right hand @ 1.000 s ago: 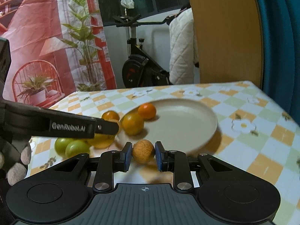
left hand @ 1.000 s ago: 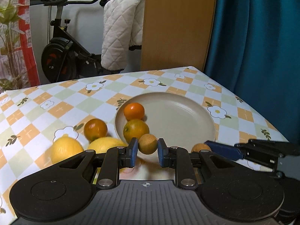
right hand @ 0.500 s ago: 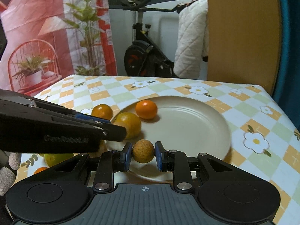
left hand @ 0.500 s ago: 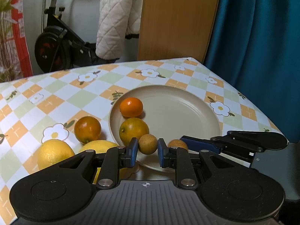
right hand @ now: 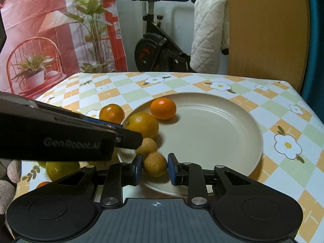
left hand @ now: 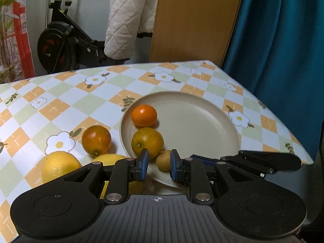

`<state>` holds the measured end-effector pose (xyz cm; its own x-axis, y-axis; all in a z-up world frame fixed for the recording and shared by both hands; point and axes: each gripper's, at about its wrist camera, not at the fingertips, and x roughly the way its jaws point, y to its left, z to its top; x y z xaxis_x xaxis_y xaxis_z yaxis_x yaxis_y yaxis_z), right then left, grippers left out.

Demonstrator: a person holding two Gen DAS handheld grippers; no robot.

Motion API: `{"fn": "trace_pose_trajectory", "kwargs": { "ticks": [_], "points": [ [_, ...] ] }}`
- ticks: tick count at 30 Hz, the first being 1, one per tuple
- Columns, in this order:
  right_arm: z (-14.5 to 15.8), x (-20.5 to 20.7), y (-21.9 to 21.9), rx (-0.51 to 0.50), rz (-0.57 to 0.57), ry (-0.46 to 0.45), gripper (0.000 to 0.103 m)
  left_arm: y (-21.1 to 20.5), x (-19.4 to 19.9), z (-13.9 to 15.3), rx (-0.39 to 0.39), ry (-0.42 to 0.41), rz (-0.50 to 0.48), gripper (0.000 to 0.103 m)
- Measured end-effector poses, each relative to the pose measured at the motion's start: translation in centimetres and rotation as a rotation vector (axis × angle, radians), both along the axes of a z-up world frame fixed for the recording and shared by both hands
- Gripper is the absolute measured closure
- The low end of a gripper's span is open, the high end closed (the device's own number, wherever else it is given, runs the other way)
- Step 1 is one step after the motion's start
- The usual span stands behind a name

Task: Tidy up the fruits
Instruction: 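Carry both small brown fruits onto the plate and open both tools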

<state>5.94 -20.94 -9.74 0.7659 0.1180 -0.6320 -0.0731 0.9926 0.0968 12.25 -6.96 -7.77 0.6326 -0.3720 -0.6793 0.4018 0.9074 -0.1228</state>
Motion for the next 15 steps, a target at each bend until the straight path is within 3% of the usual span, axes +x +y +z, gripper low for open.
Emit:
{"fn": "trace_pose_trajectory", "kwargs": {
  "ticks": [10,15],
  "points": [
    [1.8,-3.5,-0.2,0.11,-0.073,-0.054,0.073,4.2,-2.7,3.6,-0.106,-0.06,0.062,0.079],
    [2.0,-5.3,1.1,0.104,-0.05,-0.071,0.073,7.0,-4.6,3.8,-0.134,-0.06,0.111,0.079]
  ]
}}
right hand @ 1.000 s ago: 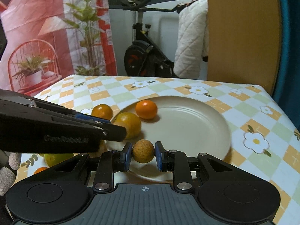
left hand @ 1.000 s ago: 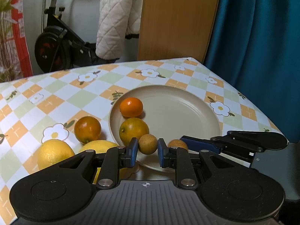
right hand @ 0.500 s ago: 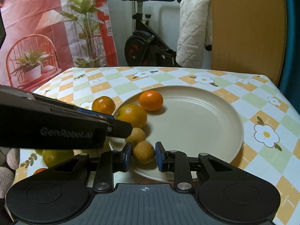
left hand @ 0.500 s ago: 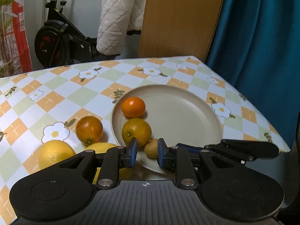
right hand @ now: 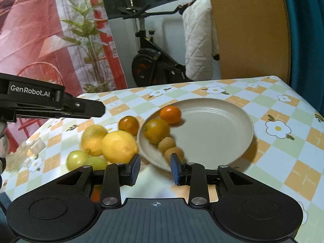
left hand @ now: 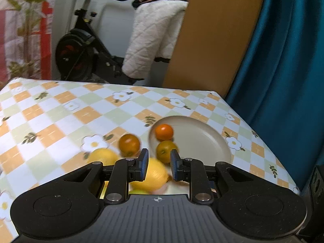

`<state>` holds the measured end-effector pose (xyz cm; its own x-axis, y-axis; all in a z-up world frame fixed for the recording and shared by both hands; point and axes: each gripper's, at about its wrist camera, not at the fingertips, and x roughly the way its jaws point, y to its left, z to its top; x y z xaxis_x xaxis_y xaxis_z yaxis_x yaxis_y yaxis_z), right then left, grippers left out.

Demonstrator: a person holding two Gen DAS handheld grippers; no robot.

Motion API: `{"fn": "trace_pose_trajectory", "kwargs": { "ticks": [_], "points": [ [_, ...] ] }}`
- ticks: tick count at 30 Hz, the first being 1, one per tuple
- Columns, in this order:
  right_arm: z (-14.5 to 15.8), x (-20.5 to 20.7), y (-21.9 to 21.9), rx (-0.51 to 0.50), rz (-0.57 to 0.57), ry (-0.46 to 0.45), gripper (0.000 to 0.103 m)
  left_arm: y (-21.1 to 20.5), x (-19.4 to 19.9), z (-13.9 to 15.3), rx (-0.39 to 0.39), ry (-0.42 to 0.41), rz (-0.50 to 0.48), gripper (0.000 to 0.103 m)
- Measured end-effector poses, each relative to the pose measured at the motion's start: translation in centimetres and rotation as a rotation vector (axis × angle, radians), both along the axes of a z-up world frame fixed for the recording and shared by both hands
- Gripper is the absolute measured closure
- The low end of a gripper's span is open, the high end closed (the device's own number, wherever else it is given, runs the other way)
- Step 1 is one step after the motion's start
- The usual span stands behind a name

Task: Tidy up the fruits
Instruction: 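Carry both small brown fruits onto the plate and open both tools, then move the left tool to the small orange tangerine and close on it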

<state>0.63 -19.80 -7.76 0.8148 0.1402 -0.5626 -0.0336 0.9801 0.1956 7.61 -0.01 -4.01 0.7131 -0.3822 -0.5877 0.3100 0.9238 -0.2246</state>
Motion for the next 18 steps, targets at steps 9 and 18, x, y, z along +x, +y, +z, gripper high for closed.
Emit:
{"fn": "trace_pose_trajectory", "kwargs": {
  "ticks": [9,18],
  "points": [
    [0.8,-1.3,4.0,-0.054,0.1,-0.006,0.073,3.3,-2.2,-1.7,-0.033,0.048,0.047,0.078],
    [0.2,-2.2,7.2,-0.1,0.186,0.044,0.067,4.4,-2.9,-4.0,-0.073,0.117,0.025,0.078]
  ]
}}
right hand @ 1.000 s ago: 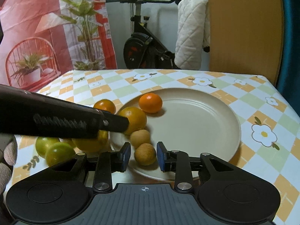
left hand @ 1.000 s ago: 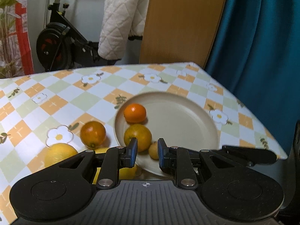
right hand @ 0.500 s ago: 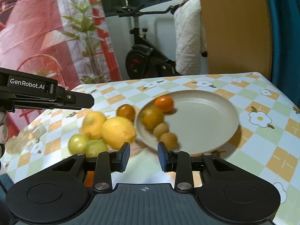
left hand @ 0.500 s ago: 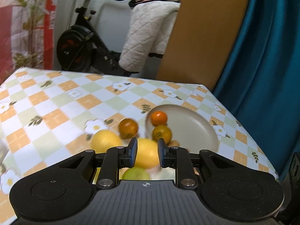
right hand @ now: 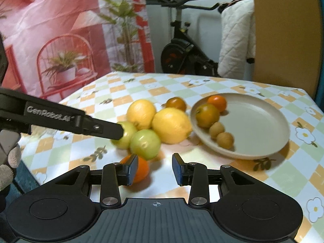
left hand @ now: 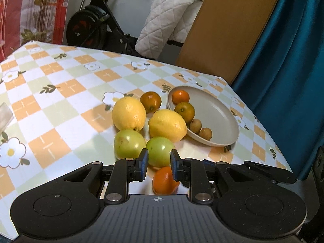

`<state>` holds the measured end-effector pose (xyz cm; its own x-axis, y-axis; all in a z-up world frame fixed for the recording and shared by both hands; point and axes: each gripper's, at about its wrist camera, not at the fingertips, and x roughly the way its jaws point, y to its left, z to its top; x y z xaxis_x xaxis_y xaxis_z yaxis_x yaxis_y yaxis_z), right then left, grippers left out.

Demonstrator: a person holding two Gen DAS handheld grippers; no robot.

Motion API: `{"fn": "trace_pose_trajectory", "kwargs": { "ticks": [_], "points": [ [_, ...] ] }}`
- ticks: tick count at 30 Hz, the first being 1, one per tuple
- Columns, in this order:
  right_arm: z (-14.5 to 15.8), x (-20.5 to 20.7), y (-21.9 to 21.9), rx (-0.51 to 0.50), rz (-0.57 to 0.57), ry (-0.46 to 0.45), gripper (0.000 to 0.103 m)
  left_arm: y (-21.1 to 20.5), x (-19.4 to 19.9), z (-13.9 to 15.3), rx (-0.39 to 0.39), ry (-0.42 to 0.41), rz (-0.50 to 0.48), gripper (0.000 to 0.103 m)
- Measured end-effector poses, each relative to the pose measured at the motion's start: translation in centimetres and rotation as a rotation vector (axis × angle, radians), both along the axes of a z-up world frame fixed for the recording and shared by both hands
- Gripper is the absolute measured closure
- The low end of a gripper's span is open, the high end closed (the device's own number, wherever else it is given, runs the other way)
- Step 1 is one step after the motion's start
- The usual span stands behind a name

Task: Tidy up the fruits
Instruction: 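Move the left tool to the small orange tangerine and close on it, then lift the tangerine with the left tool and carry it over the plate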

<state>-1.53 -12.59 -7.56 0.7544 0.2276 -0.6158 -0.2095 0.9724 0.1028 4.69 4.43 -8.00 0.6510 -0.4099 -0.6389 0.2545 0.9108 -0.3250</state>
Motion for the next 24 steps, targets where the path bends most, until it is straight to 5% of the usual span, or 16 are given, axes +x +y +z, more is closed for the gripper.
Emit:
{"fn": "trace_pose_trajectory", "kwargs": {
  "ticks": [6,24],
  "points": [
    [-0.3,-0.2,1.6,-0.038,0.043,0.018,0.062,0.5,-0.4,-0.6,-0.038,0.02,-0.025,0.065],
    [-2.0,0.9,3.5,-0.115,0.093,0.044,0.061,0.0,0.3,-3.8,-0.101,0.105,-0.07,0.065]
  ]
}}
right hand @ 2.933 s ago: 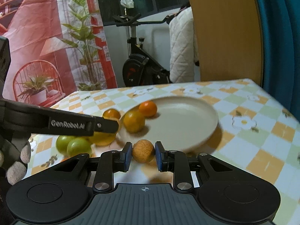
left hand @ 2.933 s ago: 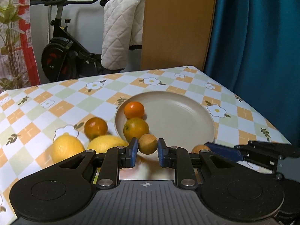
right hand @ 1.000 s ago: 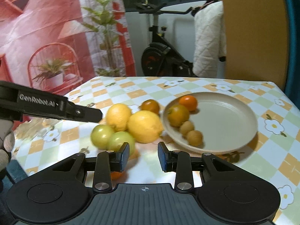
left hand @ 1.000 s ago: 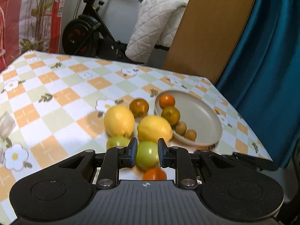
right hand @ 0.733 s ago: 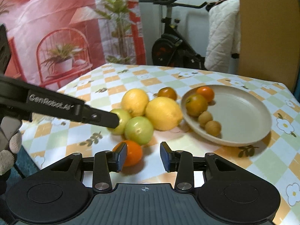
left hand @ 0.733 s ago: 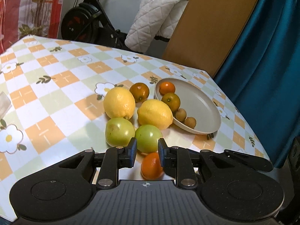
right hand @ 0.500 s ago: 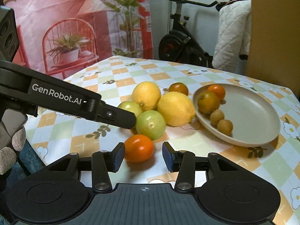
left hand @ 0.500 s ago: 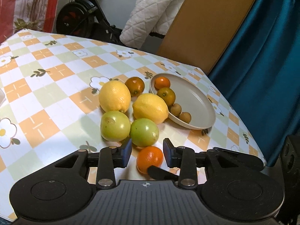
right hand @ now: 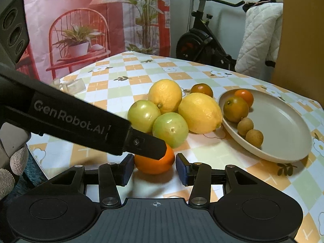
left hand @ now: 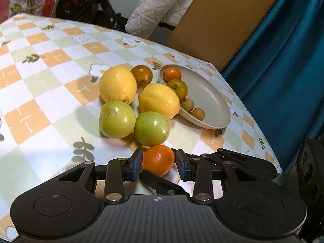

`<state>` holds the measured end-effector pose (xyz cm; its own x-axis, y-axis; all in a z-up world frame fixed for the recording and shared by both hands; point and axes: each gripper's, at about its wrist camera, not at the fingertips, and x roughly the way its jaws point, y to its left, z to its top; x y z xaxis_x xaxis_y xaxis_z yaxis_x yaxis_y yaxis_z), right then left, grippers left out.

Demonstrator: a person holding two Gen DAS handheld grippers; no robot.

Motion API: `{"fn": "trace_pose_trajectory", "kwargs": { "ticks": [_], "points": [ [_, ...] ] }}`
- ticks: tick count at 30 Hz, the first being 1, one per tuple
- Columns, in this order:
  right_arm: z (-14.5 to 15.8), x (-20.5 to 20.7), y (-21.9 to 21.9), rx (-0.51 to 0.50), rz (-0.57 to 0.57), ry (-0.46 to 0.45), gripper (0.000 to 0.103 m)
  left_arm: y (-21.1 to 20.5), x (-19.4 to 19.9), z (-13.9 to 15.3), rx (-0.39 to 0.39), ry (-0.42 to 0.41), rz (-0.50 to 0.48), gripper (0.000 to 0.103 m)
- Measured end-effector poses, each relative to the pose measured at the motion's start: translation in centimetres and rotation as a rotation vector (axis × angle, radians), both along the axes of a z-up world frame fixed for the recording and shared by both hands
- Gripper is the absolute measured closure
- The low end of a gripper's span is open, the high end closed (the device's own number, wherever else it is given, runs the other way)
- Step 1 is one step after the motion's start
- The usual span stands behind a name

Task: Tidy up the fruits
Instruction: 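Lift the tangerine with the left tool and carry it over the plate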

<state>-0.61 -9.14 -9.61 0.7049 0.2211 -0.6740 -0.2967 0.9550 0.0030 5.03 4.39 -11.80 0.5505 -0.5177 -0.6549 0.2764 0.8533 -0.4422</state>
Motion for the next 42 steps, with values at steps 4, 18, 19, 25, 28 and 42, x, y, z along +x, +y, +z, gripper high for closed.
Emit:
{"fn": "trace_pose_trajectory", "kwargs": {
  "ticks": [4,18,19,25,28,42],
  "points": [
    [-0.4,0.0,0.2,-0.011,0.006,0.002,0.061,0.3,0.2,-0.6,-0.024,0.024,0.004,0.064],
    [-0.5,-0.2,-0.4,0.01,0.001,-0.014,0.064,-0.9,-0.1,-0.7,0.014,-0.005,-0.024,0.065],
    [-0.4,-0.2,-0.5,0.013,0.0,-0.017,0.064,-1.0,-0.2,-0.5,0.018,-0.012,-0.027,0.065],
    [0.4,-0.5,-1.3,0.029,-0.028,-0.04,0.064,-2.1,-0.4,0.6,0.056,-0.059,-0.053,0.065],
    [0.9,-0.6,-2.0,0.046,-0.052,-0.057,0.064,-2.9,-0.4,1.4,0.071,-0.081,-0.074,0.065],
    [2.3,-0.4,-6.8,0.113,-0.198,-0.108,0.064,-8.5,1.2,3.2,0.133,-0.146,-0.177,0.064]
  ]
}}
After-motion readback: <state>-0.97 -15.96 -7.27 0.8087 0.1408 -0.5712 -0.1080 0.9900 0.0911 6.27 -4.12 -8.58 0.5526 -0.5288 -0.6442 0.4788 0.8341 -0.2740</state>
